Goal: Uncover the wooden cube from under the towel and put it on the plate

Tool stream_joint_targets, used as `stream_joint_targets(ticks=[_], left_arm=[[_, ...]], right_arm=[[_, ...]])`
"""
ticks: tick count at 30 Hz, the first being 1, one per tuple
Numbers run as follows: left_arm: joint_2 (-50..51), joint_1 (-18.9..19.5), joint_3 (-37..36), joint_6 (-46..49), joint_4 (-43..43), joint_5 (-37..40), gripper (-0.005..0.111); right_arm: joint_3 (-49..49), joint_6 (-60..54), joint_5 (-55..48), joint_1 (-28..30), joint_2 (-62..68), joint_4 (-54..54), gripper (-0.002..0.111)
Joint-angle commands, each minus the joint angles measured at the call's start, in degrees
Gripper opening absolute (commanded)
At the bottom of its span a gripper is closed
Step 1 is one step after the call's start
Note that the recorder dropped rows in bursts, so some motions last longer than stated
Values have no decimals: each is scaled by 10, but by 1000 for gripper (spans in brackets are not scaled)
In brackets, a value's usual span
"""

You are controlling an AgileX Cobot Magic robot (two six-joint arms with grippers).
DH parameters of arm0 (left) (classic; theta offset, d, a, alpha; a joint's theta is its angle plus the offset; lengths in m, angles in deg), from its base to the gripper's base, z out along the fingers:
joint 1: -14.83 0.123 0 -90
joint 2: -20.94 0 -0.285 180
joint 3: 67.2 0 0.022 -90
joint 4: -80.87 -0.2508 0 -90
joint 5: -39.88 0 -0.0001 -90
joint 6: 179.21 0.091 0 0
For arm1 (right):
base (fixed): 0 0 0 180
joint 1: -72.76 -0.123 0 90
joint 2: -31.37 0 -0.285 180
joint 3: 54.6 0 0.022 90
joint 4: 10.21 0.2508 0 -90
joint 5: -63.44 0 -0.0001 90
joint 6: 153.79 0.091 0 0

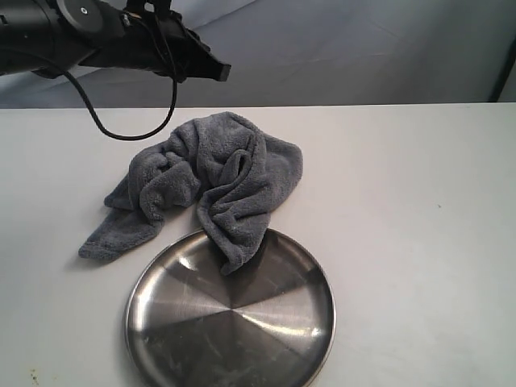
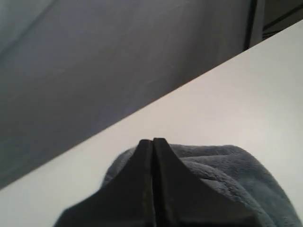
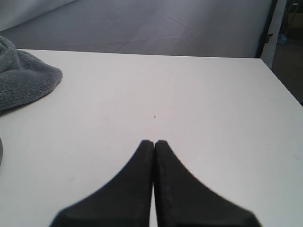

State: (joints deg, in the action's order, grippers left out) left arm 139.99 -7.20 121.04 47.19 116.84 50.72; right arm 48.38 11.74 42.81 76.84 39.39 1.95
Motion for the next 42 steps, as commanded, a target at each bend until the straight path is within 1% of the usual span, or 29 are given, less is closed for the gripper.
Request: stream_joint_targets(ticks=[1,5,8,10,13,17,19,23,25,28,30,34,36,39,42], left_arm=[[0,1,3,19,-42,-4,0],[0,13,3,15,-53,16,0],[0,35,3,-22,-53,19,0],[0,52,3,-31,-53,36,0],[0,79,3,-31,-53,82,0],[0,108,3,-31,-57,165,0],[0,113,3,-54,-75,195,0],[0,111,3,-123,-156,254,0],[0,111,3,-124,-157,280,0],[1,102,1,-124,-153,306,0],[4,88,1,-124,-153,318,0],[15,44,1,-107,-154,326,0],[23,13,1,-81,-153,310,0],[31,-29,1,-70,-153,262,0],[32,-56,1,-70,-151,183,0]], right_arm=[[-2,-1,6,-1,-2,3,0],[-2,-1,6,-1,-2,3,0],[-2,-1,6,-1,-2,3,0],[-2,-1,6,-1,-2,3,0],[-2,-1,6,-1,-2,3,0],[-2,-1,6,-1,-2,3,0],[-2,-1,6,-1,-2,3,0],[-2,-1,6,-1,-2,3,0],[-2,-1,6,-1,-2,3,0],[-2,-1,6,-1,-2,3,0],[-2,-1,6,-1,-2,3,0],[-2,-1,6,-1,-2,3,0],[-2,-1,6,-1,-2,3,0],[-2,-1,6,-1,-2,3,0],[-2,-1,6,-1,-2,3,0]])
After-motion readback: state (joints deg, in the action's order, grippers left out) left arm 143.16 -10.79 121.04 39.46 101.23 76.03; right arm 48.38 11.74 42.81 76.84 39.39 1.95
